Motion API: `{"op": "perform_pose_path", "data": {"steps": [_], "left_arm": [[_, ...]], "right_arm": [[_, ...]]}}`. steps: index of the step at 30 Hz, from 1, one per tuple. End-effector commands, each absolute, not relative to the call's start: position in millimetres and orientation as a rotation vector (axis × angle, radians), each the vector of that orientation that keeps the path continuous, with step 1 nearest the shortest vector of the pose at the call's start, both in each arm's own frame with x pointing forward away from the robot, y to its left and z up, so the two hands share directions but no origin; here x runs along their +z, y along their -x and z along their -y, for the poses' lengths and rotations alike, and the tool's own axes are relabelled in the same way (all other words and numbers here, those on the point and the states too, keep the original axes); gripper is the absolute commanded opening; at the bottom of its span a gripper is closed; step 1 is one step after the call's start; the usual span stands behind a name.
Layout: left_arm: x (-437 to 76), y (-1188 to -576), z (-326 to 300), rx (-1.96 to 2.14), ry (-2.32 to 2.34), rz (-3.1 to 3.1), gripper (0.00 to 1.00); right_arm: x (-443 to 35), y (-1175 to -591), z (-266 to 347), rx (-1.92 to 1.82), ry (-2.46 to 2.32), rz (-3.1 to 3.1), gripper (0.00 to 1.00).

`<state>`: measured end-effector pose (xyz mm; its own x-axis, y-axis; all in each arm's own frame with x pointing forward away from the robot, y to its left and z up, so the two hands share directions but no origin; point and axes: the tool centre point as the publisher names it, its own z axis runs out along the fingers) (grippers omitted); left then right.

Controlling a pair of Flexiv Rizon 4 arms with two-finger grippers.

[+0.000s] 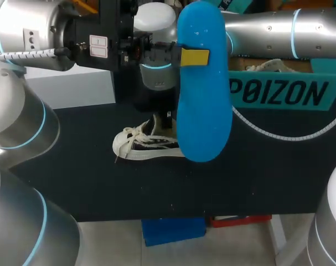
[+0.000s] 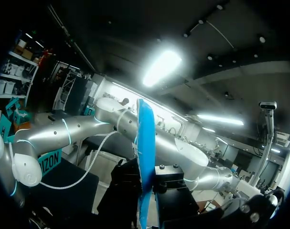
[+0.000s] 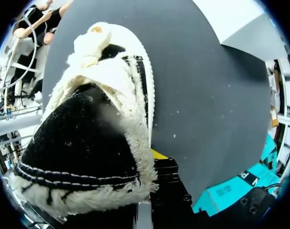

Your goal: Take the shoe out of the shoebox, open the shoe tongue, remove and reinsert the insole, then place the shoe into the shoebox

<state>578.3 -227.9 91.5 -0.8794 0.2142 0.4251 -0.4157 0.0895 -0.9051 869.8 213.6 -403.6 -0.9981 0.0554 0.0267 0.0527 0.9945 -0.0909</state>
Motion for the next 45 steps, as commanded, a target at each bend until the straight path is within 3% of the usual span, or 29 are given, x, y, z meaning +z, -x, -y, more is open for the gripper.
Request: {"op": "perform_pose_path", "data": {"steps": [1, 7, 14, 28, 36, 45], "left_arm": [[91, -578, 229, 1.842, -0.200, 1.921, 0.00], [91, -578, 229, 1.842, -0.200, 1.921, 0.00], [91, -578, 229, 1.842, -0.200, 1.921, 0.00], [91, -578, 229, 1.842, -0.200, 1.921, 0.00], [91, -578, 229, 1.842, -0.200, 1.921, 0.00], [91, -578, 229, 1.842, -0.200, 1.921, 0.00]], "right_arm": [[-404, -871, -213, 0.141, 0.085, 3.108, 0.00], [-403, -869, -213, 0.137, 0.090, 3.110, 0.00], [-349, -858, -206, 0.244, 0.263, 3.115, 0.00], [-271, -869, -184, 0.508, 1.350, 2.834, 0.00], [-259, -865, -177, 0.433, 1.958, 2.481, 0.00], [-269, -857, -176, 0.394, 2.216, 2.278, 0.00]]}}
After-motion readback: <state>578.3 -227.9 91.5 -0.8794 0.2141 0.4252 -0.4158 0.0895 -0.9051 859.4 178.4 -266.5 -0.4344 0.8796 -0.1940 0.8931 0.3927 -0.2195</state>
